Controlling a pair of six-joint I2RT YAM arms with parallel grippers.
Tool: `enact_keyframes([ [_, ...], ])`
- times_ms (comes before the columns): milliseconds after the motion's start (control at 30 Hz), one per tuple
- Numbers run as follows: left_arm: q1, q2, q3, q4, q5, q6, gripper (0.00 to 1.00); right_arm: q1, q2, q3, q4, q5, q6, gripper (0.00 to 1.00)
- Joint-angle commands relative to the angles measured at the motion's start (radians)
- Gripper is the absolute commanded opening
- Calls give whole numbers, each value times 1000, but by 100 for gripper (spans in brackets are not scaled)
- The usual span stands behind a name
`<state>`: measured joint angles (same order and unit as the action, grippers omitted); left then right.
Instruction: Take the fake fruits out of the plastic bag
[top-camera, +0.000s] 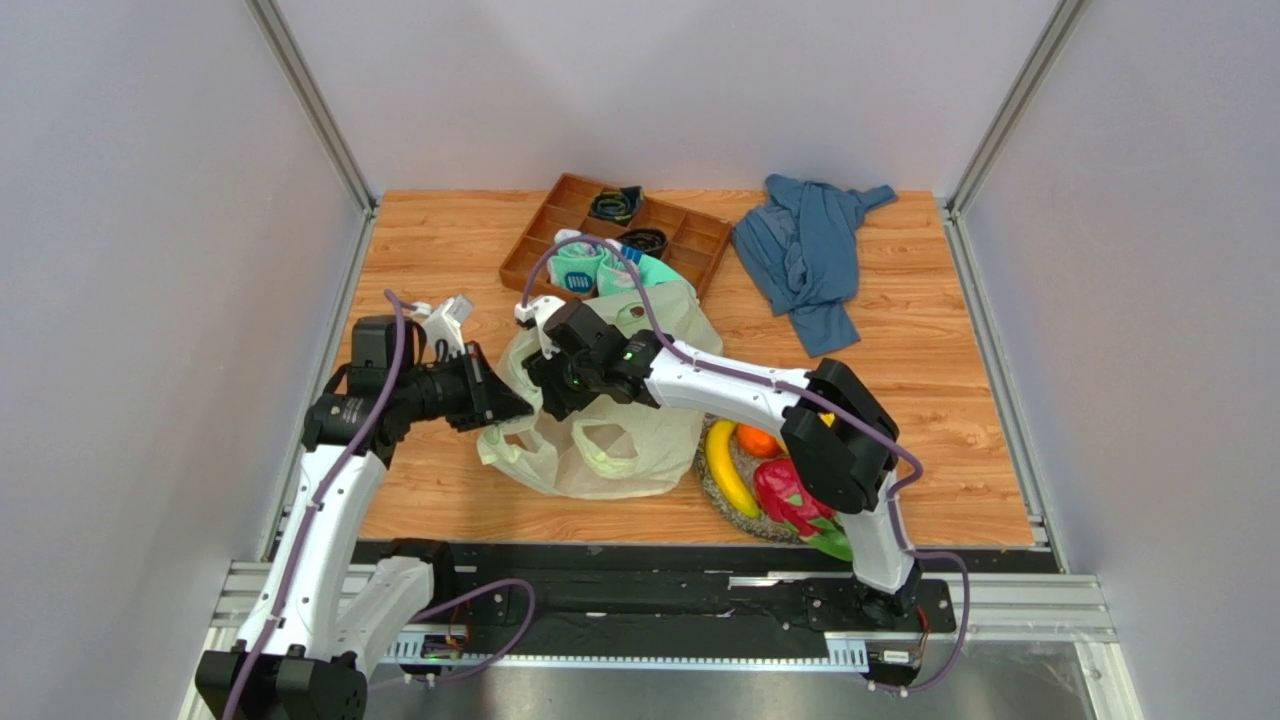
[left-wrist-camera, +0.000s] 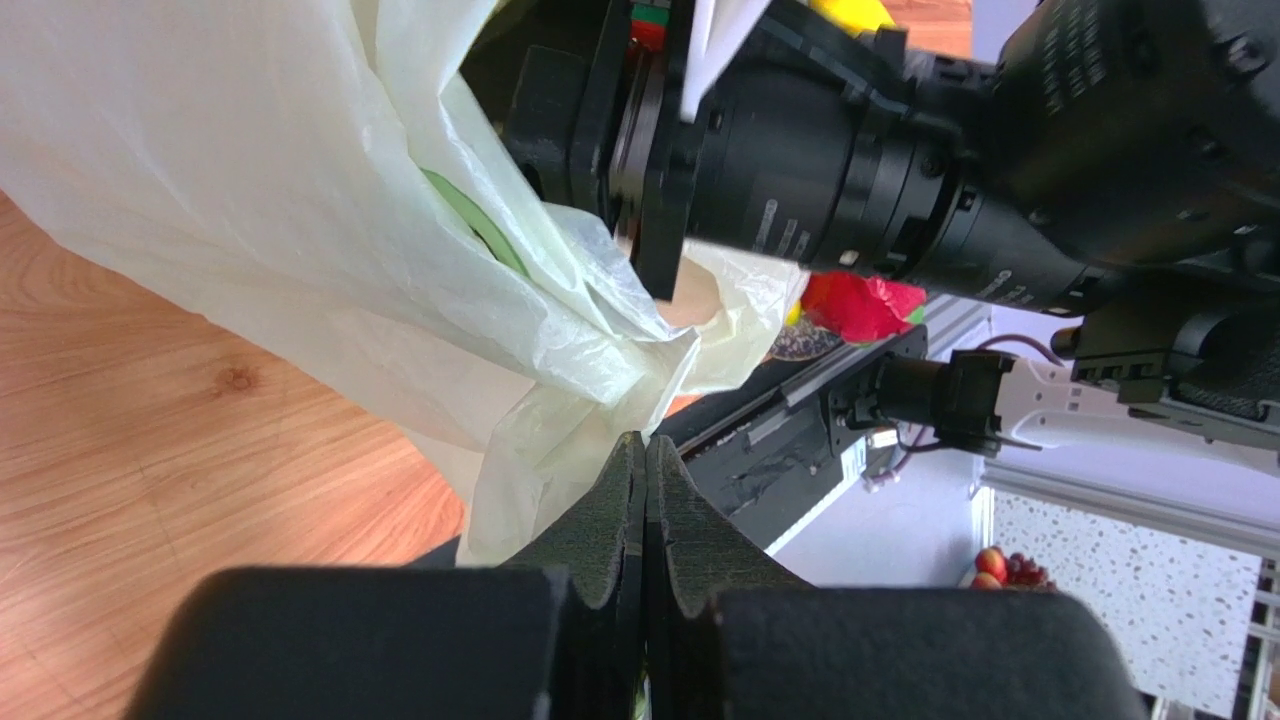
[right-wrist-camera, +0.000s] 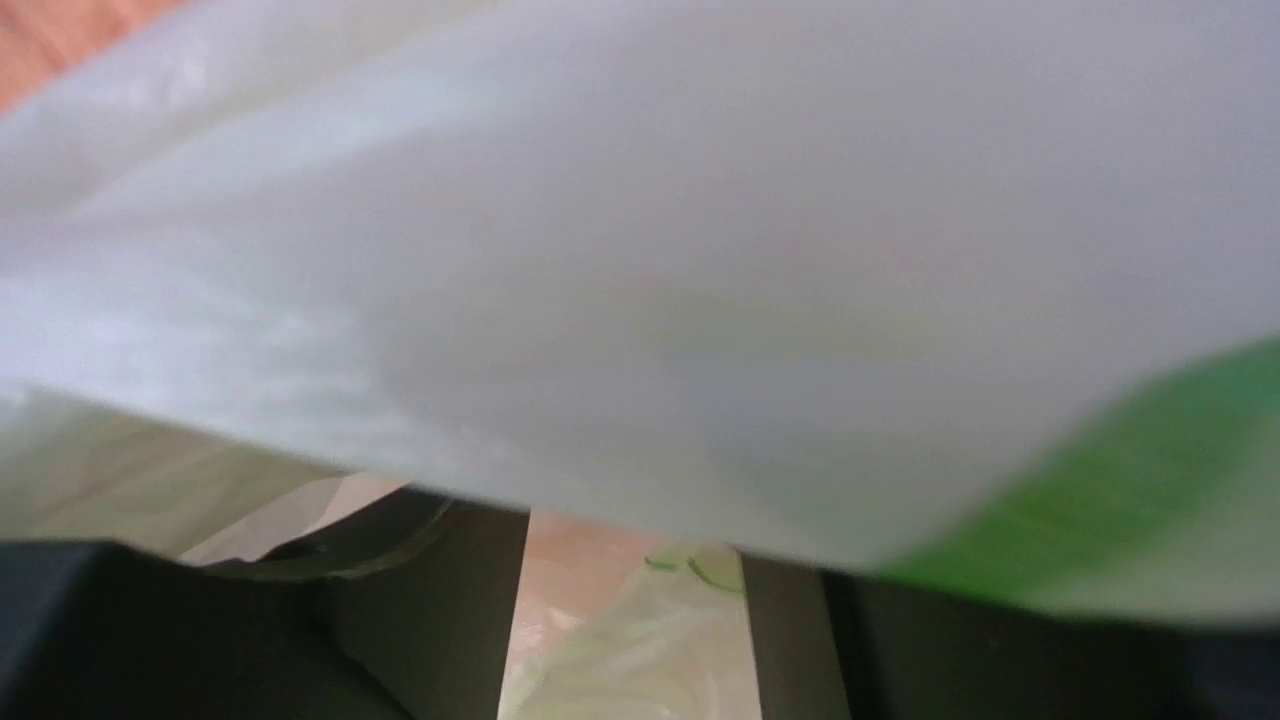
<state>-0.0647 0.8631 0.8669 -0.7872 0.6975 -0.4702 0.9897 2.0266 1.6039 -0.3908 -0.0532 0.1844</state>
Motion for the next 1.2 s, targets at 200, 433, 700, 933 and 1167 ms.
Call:
enact_keyframes([
  [200,5,-10,-48,48,57,-25,0,-26,-12,76,52,266,30,94],
  [433,5,7,-51,77,106,-45,0,-55,23,80,14,297,96,100],
  [700,5,-13,-98,72,161,-65,0,-72,78,100,-17,268,188,100],
  [933,5,-33,-112,49,175,-48,0,-75,133,142,-51,282,300,100],
  [1167,5,-30,-120,51,175,-47,0,-77,205,202,-53,242,348,100],
])
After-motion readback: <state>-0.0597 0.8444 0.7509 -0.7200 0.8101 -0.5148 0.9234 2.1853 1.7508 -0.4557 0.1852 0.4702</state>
